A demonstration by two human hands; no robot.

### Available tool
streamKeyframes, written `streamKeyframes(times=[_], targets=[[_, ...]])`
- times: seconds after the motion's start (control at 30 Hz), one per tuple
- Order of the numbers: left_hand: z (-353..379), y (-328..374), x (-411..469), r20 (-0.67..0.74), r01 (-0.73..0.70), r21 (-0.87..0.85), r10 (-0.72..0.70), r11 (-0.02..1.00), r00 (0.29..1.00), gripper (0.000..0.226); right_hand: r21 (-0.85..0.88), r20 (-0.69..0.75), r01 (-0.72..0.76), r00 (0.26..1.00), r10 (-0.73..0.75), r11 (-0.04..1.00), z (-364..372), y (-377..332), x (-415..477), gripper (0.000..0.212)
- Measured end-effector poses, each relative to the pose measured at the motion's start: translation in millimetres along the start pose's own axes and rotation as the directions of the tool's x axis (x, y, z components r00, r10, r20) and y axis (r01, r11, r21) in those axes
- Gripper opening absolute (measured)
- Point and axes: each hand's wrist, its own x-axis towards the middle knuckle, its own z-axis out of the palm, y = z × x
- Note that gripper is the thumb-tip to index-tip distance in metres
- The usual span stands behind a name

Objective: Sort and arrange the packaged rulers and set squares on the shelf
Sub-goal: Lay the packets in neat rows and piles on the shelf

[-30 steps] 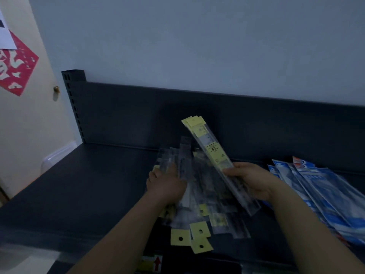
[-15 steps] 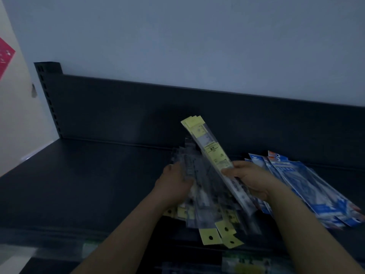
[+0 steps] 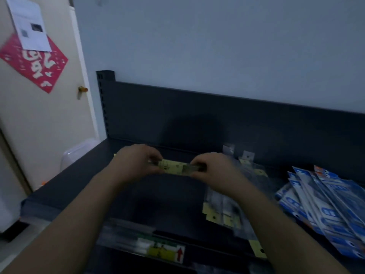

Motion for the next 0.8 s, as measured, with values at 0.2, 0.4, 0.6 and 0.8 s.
streamKeyframes(times=[0.2, 0.4, 0.6, 0.8], targets=[[3, -90, 2, 0.076, 0.094, -0.088, -0.088, 0.992, 0.993, 0.034, 0.131, -0.048, -0.234, 0.969, 0.242, 0.963, 36, -13, 35, 0.024], [11, -146, 1, 0.082, 0.034, -0.180, -0.020, 0.983, 0.996, 0.034, 0.469, 0.009, -0.361, 0.915, 0.404, 0.806, 82, -38, 36, 0.023], [19, -160, -11, 0.097, -0.095, -0.342, 0.136, 0.935, 0.986, 0.025, 0.628, -0.020, -0.373, 0.870, 0.493, 0.683, 100, -61, 31, 0.031], [29, -171, -2, 0.115, -0.113, -0.306, 0.155, 0.945, 0.981, 0.039, 0.480, -0.046, -0.406, 0.873, 0.485, 0.777, 104, -71, 19, 0.042]])
